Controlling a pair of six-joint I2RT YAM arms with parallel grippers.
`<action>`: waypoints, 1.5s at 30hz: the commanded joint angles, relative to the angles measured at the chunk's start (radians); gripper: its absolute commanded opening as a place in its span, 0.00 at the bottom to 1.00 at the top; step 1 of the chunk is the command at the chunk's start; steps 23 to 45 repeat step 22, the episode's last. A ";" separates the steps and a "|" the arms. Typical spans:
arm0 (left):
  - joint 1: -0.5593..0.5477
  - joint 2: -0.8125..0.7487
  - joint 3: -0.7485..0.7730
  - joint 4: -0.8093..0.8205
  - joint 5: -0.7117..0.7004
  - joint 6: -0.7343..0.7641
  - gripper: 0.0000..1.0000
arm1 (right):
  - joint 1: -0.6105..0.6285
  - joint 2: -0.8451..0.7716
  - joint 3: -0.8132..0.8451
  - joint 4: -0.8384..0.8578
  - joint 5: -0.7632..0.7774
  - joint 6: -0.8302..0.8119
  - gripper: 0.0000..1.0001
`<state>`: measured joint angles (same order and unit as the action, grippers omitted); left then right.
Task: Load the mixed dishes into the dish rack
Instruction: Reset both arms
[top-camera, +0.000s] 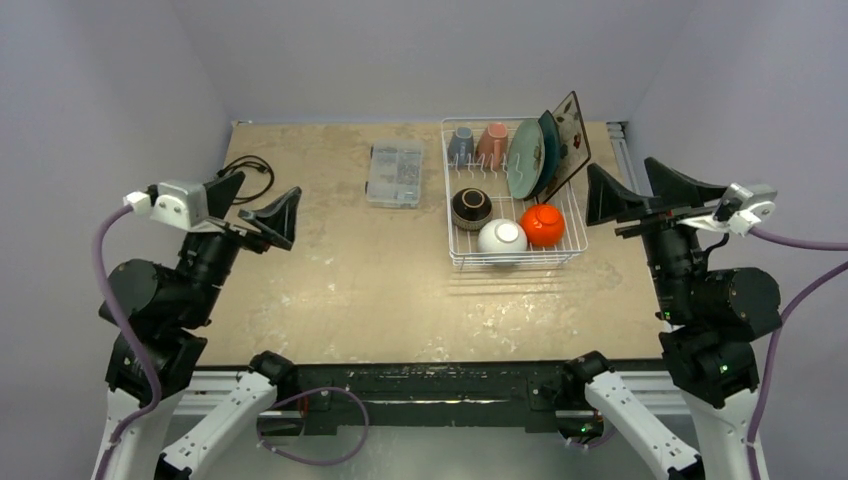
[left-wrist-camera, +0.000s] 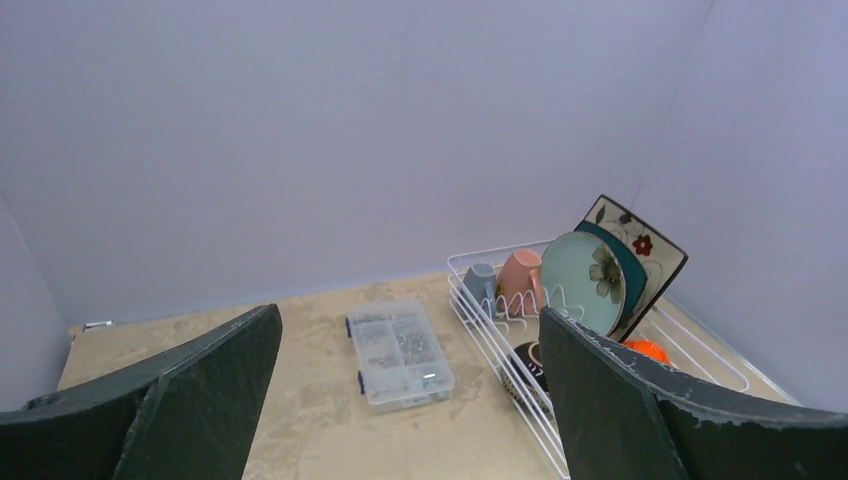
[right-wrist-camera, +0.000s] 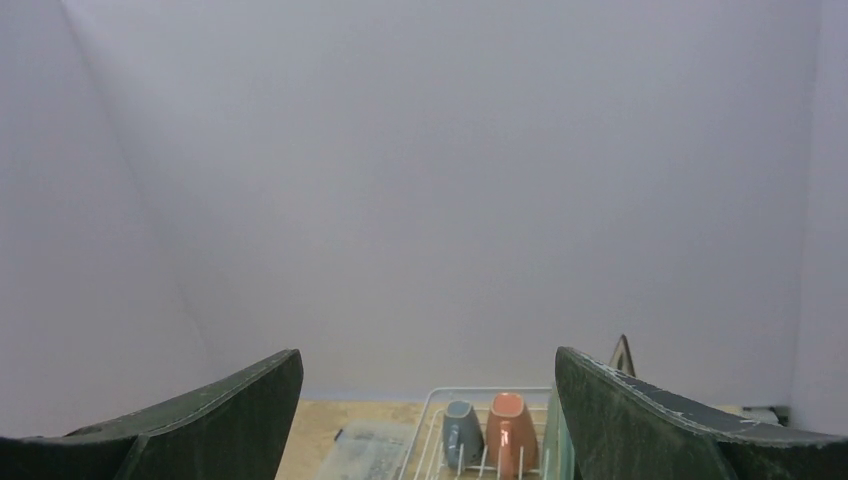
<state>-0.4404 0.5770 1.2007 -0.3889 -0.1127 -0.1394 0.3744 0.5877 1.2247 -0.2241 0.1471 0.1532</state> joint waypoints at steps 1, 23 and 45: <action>0.003 -0.015 0.039 -0.004 -0.018 -0.022 1.00 | -0.001 0.007 -0.009 -0.008 0.154 -0.004 0.99; 0.004 -0.053 0.030 -0.023 -0.064 0.016 0.99 | 0.000 -0.092 -0.087 0.103 0.176 0.008 0.99; 0.004 -0.053 0.030 -0.023 -0.064 0.016 0.99 | 0.000 -0.092 -0.087 0.103 0.176 0.008 0.99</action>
